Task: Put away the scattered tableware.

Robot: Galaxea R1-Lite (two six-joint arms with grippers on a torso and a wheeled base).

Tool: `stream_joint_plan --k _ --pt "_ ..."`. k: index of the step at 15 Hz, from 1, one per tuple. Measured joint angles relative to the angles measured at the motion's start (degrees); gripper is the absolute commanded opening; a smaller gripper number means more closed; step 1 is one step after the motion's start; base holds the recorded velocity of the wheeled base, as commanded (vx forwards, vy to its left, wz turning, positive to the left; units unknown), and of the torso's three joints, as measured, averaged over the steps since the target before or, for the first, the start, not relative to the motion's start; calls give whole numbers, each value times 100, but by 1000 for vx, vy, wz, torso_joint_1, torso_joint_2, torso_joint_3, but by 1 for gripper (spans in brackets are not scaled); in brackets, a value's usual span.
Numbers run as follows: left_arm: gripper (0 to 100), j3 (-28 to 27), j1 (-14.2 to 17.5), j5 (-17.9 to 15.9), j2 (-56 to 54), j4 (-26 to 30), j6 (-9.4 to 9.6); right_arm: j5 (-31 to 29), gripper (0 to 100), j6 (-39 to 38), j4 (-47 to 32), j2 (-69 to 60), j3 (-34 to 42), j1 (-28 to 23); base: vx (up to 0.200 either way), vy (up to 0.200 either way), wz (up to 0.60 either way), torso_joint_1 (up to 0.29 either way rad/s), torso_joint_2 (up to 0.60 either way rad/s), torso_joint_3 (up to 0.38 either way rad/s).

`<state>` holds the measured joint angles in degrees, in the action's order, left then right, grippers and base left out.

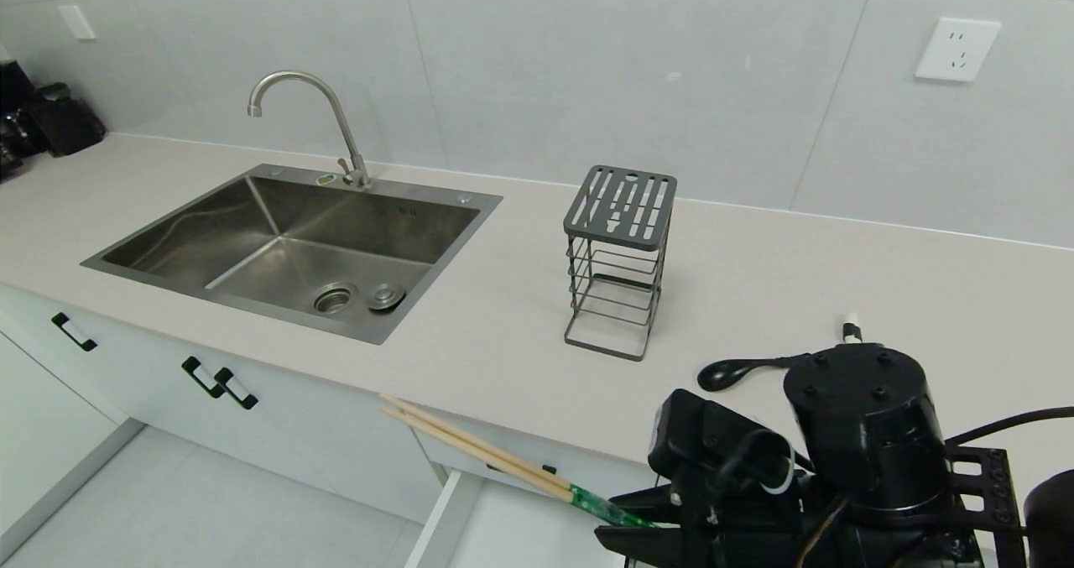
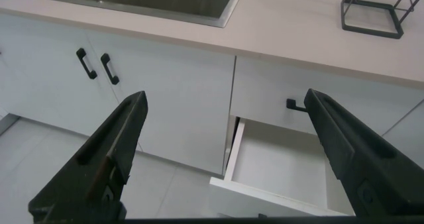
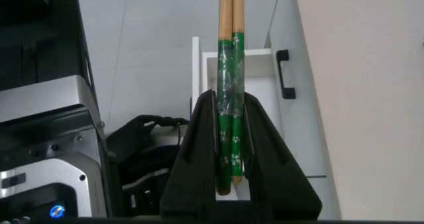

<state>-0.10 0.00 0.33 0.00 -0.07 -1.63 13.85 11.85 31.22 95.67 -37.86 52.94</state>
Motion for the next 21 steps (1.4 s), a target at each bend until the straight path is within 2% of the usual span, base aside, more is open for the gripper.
stream_joint_plan --k 9,21 --pt "100 0 0 0 0 0 0 -655 0 -213 -243 212 -616 240 0 0 0 -25 47 27" --pt "100 0 0 -1 0 -6 0 -802 0 -277 -514 236 -1045 490 0 0 0 -264 525 255"
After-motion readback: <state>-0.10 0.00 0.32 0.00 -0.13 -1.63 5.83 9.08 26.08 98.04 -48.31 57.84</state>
